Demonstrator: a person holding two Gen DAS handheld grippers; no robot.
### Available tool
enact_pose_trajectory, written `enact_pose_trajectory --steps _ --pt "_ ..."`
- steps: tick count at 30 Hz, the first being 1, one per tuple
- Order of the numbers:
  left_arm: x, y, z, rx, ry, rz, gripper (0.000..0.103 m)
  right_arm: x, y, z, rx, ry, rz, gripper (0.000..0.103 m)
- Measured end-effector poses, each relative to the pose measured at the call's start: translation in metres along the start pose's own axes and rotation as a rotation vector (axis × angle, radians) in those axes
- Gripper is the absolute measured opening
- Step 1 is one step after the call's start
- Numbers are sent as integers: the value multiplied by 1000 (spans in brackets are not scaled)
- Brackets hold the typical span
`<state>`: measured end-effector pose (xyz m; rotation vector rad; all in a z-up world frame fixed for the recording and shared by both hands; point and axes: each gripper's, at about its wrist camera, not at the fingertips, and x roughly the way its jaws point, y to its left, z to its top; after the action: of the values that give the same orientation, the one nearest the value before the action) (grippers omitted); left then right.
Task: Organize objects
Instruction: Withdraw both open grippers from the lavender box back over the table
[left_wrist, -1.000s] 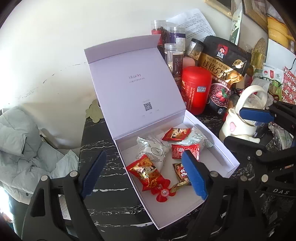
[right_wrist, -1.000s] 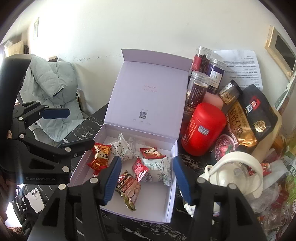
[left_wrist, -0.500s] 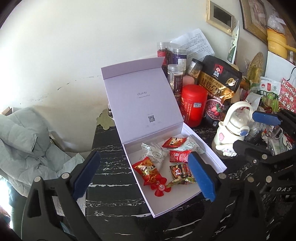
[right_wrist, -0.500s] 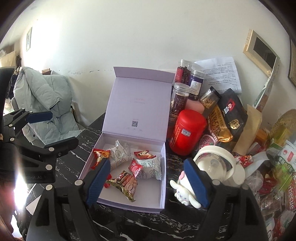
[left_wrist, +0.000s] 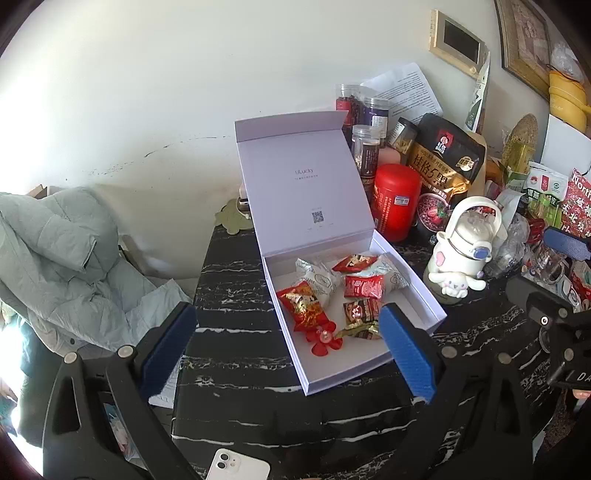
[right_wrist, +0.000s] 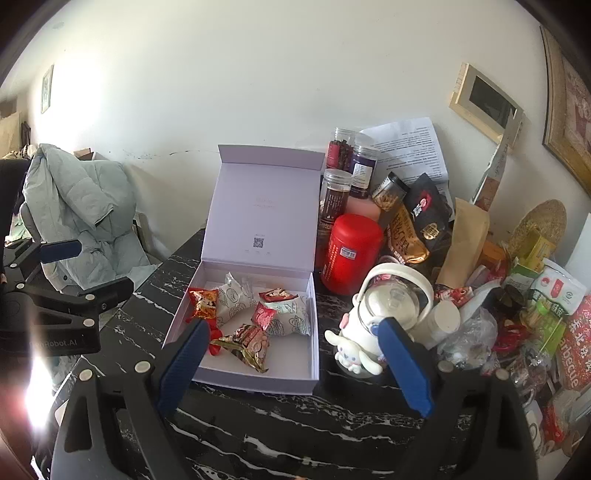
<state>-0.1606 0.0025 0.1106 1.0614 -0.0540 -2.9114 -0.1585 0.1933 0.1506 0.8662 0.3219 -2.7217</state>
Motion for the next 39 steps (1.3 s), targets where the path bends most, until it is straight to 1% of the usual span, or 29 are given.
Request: enact_pose_trajectory --steps 4,7,9,10,12,16,19,24,30,34,39 --pt "-13 0 -13 -8 2 -10 99 -15 6 -13 -1 -11 7 93" --pt "-20 -3 -22 -2 2 -4 99 -22 11 -23 2 -7 17 93" --pt "-26 -5 -29 4 -6 25 99 -24 13 -31 11 0 21 93" --pt "-28 -6 -33 9 -4 59 99 -24 14 -34 18 5 23 93" --pt "-33 -6 -41 6 -9 96 99 -24 14 -42 27 11 27 93" --pt "-37 -7 -57 -1 12 101 99 -17 14 -60 52 43 38 93" --pt "-39 -12 -68 22 12 111 99 -13 16 -70 55 56 40 93" --pt "-36 -17 -84 25 32 68 99 -15 21 -84 51 63 34 93" --pt "-33 -17 -102 18 47 65 99 -14 24 -97 72 81 22 93" --pt "-30 -16 -112 6 58 56 99 -12 27 -104 63 87 28 93" --pt "-25 -16 -118 2 75 53 99 -10 29 -108 55 91 30 93"
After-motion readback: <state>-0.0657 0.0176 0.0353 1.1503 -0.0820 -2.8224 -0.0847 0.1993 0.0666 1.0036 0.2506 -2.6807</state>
